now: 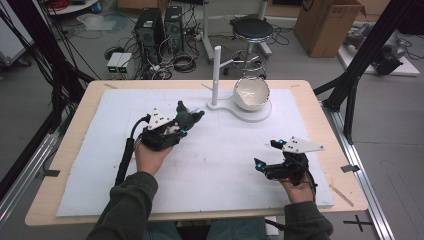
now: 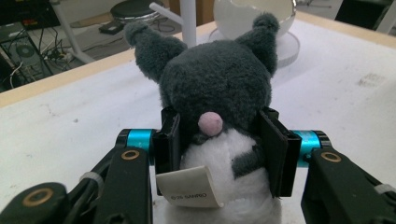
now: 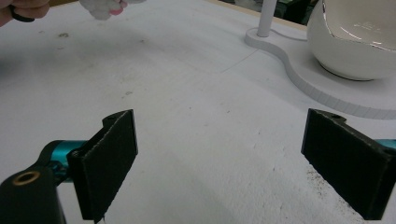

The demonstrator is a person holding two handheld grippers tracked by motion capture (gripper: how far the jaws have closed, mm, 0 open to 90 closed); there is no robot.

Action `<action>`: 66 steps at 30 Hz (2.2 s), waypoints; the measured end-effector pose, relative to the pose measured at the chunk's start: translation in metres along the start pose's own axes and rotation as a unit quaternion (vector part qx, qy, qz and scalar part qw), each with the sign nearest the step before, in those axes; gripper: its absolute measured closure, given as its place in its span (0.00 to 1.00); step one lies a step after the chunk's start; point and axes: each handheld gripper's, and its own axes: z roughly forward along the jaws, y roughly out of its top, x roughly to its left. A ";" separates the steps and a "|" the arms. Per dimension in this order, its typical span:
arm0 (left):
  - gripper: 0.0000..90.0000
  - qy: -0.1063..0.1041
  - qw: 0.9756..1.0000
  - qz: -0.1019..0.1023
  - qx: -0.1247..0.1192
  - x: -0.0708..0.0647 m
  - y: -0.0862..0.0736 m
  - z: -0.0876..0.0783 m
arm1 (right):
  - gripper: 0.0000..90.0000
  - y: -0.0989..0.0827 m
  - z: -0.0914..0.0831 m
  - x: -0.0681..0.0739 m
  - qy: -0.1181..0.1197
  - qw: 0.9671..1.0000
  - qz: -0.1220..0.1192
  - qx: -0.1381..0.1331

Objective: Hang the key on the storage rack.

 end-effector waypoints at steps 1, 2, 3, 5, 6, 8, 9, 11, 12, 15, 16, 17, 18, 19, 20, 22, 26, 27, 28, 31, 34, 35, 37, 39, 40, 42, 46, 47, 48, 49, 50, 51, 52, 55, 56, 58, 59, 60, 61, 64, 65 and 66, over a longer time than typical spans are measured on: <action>0.61 -0.002 1.000 -0.001 -0.001 0.000 0.001 0.000 | 0.11 0.000 0.000 0.000 -0.001 1.000 0.000 0.000; 0.61 -0.003 1.000 -0.002 -0.003 0.000 0.002 0.000 | 0.11 0.000 0.000 0.000 -0.001 1.000 0.000 0.000; 0.61 -0.005 1.000 -0.003 -0.005 0.000 0.002 -0.001 | 0.11 0.000 0.000 0.000 0.000 1.000 -0.002 0.001; 0.61 -0.014 1.000 -0.007 -0.009 -0.001 0.004 -0.001 | 0.11 0.000 0.000 0.000 -0.001 1.000 -0.002 0.001; 0.61 -0.015 1.000 -0.005 -0.010 -0.001 0.004 -0.001 | 0.11 0.000 0.000 0.000 -0.001 1.000 -0.001 0.001; 0.61 -0.018 1.000 -0.004 -0.013 -0.003 0.006 -0.002 | 0.11 0.000 0.000 0.000 0.000 1.000 -0.001 0.001; 0.61 -0.018 1.000 -0.004 -0.014 -0.004 0.007 -0.002 | 0.11 0.000 0.001 0.000 0.001 1.000 -0.001 0.001; 0.61 -0.021 1.000 -0.002 -0.018 -0.004 0.009 -0.003 | 0.11 0.000 0.001 0.001 0.001 1.000 -0.001 0.002; 0.61 -0.020 1.000 -0.002 -0.020 -0.004 0.010 -0.003 | 0.11 0.000 0.001 0.001 0.001 1.000 -0.002 0.002; 0.61 -0.021 0.999 -0.003 -0.027 -0.003 0.014 -0.005 | 0.11 0.000 0.001 0.001 0.002 1.000 -0.002 0.001; 0.61 -0.022 0.999 -0.005 -0.030 -0.003 0.015 -0.005 | 0.11 0.000 0.001 0.000 0.002 1.000 -0.002 0.001; 0.61 -0.025 0.999 -0.007 -0.032 -0.003 0.017 -0.006 | 0.11 0.000 0.001 0.000 0.002 1.000 -0.002 0.001; 0.61 -0.028 0.999 -0.005 -0.033 -0.003 0.018 -0.006 | 0.11 0.000 0.001 0.000 0.002 1.000 -0.002 0.001; 0.61 -0.028 0.999 -0.004 -0.035 -0.003 0.019 -0.007 | 0.11 0.000 0.001 0.000 0.002 1.000 -0.002 0.001; 0.61 -0.030 0.999 -0.006 -0.037 -0.003 0.020 -0.007 | 0.11 0.000 0.001 0.001 0.002 1.000 -0.002 0.001; 0.61 -0.030 0.999 -0.004 -0.037 -0.003 0.022 -0.007 | 0.11 0.001 0.002 0.001 0.003 1.000 -0.004 0.001; 0.61 -0.039 0.998 -0.008 -0.043 -0.003 0.025 -0.007 | 0.11 0.001 0.002 0.001 0.004 1.000 -0.002 0.000; 0.61 -0.042 0.998 -0.009 -0.044 -0.003 0.027 -0.007 | 0.11 0.001 0.002 0.001 0.005 1.000 -0.003 0.000; 0.61 -0.044 0.998 -0.009 -0.046 -0.003 0.028 -0.007 | 0.11 0.001 0.002 0.001 0.005 1.000 -0.002 0.001; 0.61 -0.048 0.998 -0.009 -0.047 -0.002 0.031 -0.006 | 0.11 0.001 0.002 0.001 0.006 1.000 0.000 0.002; 0.61 -0.052 0.998 -0.006 -0.048 -0.002 0.035 -0.006 | 0.11 0.001 0.002 0.001 0.007 1.000 -0.002 0.001; 0.61 -0.052 0.997 -0.006 -0.050 -0.001 0.037 -0.006 | 0.11 0.001 0.003 0.001 0.007 1.000 -0.003 0.001; 0.61 -0.055 0.997 -0.006 -0.051 -0.002 0.040 -0.005 | 0.11 0.001 0.003 0.001 0.007 1.000 -0.003 0.000; 0.61 -0.059 0.997 -0.005 -0.054 -0.002 0.044 -0.004 | 0.11 0.001 0.003 0.002 0.008 1.000 -0.003 0.001; 0.61 -0.061 0.997 -0.005 -0.056 -0.003 0.045 -0.004 | 0.11 0.001 0.003 0.002 0.008 1.000 -0.007 -0.001; 0.61 -0.065 0.996 -0.006 -0.060 -0.003 0.047 -0.003 | 0.11 0.001 0.003 0.002 0.009 1.000 -0.005 0.000; 0.61 -0.067 0.996 -0.008 -0.060 -0.002 0.050 -0.003 | 0.11 0.001 0.003 0.002 0.010 1.000 -0.004 0.000; 0.61 -0.069 0.996 -0.008 -0.061 -0.002 0.051 -0.002 | 0.11 0.001 0.003 0.002 0.010 1.000 -0.005 -0.001; 0.61 -0.068 0.996 -0.006 -0.060 -0.002 0.053 -0.002 | 0.11 0.001 0.003 0.002 0.010 1.000 -0.005 -0.002; 0.61 -0.069 0.996 -0.006 -0.062 -0.002 0.054 -0.001 | 0.11 0.001 0.003 0.001 0.010 1.000 -0.005 -0.003; 0.61 -0.067 0.996 -0.006 -0.061 -0.002 0.056 0.000 | 0.11 0.001 0.003 0.002 0.010 1.000 -0.005 -0.003; 0.61 -0.066 0.996 -0.005 -0.062 -0.002 0.057 0.000 | 0.11 0.001 0.003 0.002 0.009 1.000 -0.001 -0.002; 0.61 -0.067 0.996 -0.004 -0.061 -0.002 0.060 0.001 | 0.11 0.001 0.003 0.002 0.010 1.000 -0.001 -0.002; 0.61 -0.066 0.996 -0.005 -0.062 -0.001 0.064 0.004 | 0.11 0.001 0.003 0.002 0.011 1.000 0.000 -0.002; 0.61 -0.066 0.996 -0.006 -0.063 -0.001 0.066 0.005 | 0.11 0.002 0.003 0.002 0.011 1.000 -0.001 -0.002; 0.61 -0.065 0.996 -0.008 -0.065 0.000 0.068 0.006 | 0.11 0.002 0.003 0.001 0.011 1.000 -0.001 -0.002; 0.61 -0.064 0.996 -0.008 -0.064 0.001 0.070 0.007 | 0.11 0.002 0.003 0.001 0.011 1.000 -0.002 -0.002; 0.61 -0.064 0.996 -0.009 -0.065 0.002 0.071 0.007 | 0.11 0.001 0.003 0.001 0.011 1.000 -0.002 -0.002; 0.61 -0.061 0.996 -0.010 -0.065 0.002 0.072 0.007 | 0.11 0.001 0.003 0.001 0.011 1.000 -0.002 -0.002; 0.61 -0.059 0.996 -0.009 -0.067 0.004 0.074 0.008 | 0.11 0.002 0.003 0.001 0.013 1.000 0.000 -0.005; 0.61 -0.060 0.996 -0.012 -0.067 0.004 0.074 0.009 | 0.11 0.002 0.002 0.001 0.012 1.000 -0.002 -0.007; 0.61 -0.058 0.996 -0.014 -0.067 0.005 0.073 0.009 | 0.11 0.002 0.002 0.001 0.013 1.000 0.000 -0.008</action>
